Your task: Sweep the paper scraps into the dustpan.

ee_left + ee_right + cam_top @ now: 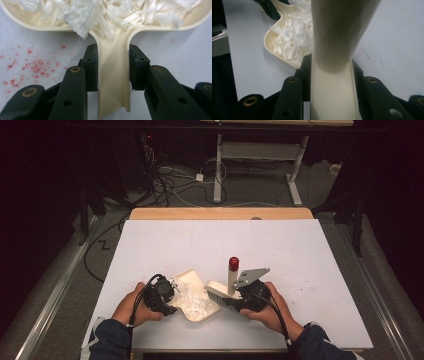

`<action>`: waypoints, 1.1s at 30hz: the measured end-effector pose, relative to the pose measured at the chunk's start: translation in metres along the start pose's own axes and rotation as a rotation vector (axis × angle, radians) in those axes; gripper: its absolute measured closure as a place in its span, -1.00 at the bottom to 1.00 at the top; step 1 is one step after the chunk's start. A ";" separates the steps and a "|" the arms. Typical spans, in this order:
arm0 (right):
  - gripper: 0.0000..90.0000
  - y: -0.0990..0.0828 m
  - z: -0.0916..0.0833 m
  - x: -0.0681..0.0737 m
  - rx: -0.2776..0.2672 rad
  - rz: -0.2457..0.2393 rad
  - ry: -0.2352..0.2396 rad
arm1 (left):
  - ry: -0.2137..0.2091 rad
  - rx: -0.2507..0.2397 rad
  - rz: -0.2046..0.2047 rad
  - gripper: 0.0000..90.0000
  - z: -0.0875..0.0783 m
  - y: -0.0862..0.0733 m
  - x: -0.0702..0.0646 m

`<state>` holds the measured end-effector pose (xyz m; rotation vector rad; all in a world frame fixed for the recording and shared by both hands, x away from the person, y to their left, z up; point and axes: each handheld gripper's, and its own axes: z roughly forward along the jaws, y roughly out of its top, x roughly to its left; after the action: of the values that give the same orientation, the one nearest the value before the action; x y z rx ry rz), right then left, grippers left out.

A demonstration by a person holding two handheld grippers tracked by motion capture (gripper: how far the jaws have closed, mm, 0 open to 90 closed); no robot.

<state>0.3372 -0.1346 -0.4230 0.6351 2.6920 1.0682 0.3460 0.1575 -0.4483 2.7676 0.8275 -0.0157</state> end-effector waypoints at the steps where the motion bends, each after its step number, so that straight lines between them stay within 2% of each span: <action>1: 0.51 0.000 -0.003 -0.001 -0.007 0.005 -0.005 | 0.000 0.003 0.003 0.40 0.000 0.000 0.000; 4: 0.51 0.001 -0.011 -0.006 -0.032 0.033 -0.023 | -0.005 0.001 0.000 0.40 -0.001 -0.001 0.000; 9: 0.51 0.003 -0.015 -0.013 -0.048 0.022 -0.112 | -0.005 0.003 -0.003 0.40 0.001 0.001 0.001; 13: 0.51 0.008 0.002 -0.022 -0.056 0.037 -0.182 | -0.008 0.008 -0.004 0.40 0.002 0.003 0.002; 15: 0.51 0.013 0.014 -0.024 -0.036 0.026 -0.222 | -0.006 0.010 -0.003 0.40 0.002 0.004 0.001; 16: 0.51 0.014 0.020 -0.025 -0.033 0.024 -0.222 | -0.008 0.007 -0.003 0.40 0.002 0.004 0.002; 19: 0.51 0.018 0.031 -0.021 -0.028 0.025 -0.152 | -0.011 0.003 -0.003 0.40 0.003 0.005 0.003; 21: 0.50 0.020 0.033 -0.014 -0.017 -0.006 -0.141 | -0.011 0.003 0.000 0.40 0.003 0.005 0.003; 24: 0.51 0.021 0.033 -0.008 -0.035 -0.034 -0.055 | -0.010 -0.003 -0.004 0.40 0.003 0.005 0.003; 28: 0.51 0.022 0.028 -0.003 -0.044 -0.045 -0.036 | -0.008 -0.012 -0.014 0.40 0.003 0.005 0.003; 33: 0.51 0.019 0.011 -0.010 -0.070 -0.016 -0.043 | 0.000 -0.028 -0.033 0.40 0.003 0.006 0.004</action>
<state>0.3562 -0.1202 -0.4179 0.6153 2.6062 1.1267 0.3525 0.1542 -0.4506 2.7283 0.8661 -0.0103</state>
